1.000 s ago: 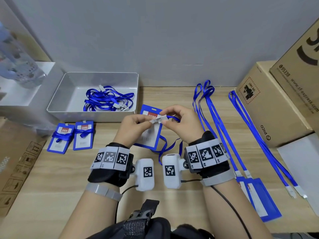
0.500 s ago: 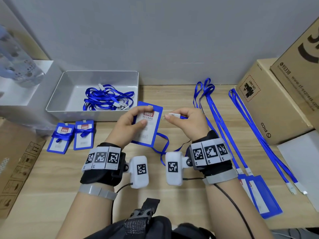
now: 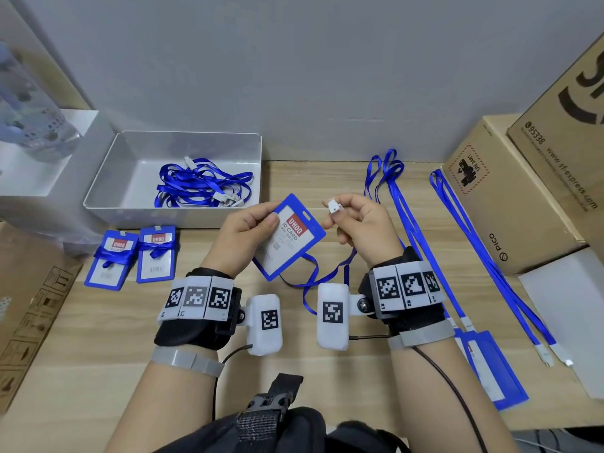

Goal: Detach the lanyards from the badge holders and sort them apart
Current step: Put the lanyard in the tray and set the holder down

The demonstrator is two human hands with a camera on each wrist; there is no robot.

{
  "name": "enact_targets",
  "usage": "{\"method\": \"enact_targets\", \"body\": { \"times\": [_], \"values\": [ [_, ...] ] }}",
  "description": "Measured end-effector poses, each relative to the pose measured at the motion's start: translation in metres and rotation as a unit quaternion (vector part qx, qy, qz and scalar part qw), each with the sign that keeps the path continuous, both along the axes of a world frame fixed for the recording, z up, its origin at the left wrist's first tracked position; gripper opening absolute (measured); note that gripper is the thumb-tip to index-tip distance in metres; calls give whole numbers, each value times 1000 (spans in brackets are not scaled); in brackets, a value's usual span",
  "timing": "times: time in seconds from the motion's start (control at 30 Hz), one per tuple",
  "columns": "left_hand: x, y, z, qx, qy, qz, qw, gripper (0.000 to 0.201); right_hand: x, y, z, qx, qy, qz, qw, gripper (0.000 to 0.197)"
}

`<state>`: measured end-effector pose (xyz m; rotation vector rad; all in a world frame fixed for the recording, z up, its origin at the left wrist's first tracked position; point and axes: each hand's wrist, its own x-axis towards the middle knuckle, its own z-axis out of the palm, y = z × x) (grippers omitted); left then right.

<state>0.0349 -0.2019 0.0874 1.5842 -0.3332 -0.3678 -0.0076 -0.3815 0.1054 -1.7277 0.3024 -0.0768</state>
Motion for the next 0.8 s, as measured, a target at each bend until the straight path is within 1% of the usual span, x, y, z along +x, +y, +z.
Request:
{"method": "enact_targets", "body": {
  "times": [0.23, 0.3, 0.4, 0.57, 0.67, 0.8],
  "values": [
    [-1, 1, 0, 27, -32, -4, 999, 27, -2, 7, 4, 9, 3, 42, 999, 12],
    [-1, 1, 0, 23, -28, 2, 999, 27, -3, 8, 5, 14, 8, 50, 999, 14],
    [-2, 2, -1, 9, -15, 8, 1000, 26, -4, 8, 5, -3, 25, 70, 997, 18],
    [-4, 2, 0, 14, -5, -12, 1000, 27, -6, 10, 5, 7, 56, 119, 991, 20],
    [-5, 1, 1, 17, -4, -17, 1000, 26, -7, 9, 6, 17, 58, 141, 988, 22],
    [-8, -1, 2, 21, -7, -24, 999, 24, -8, 7, 6, 6, 62, 172, 983, 25]
  ]
}}
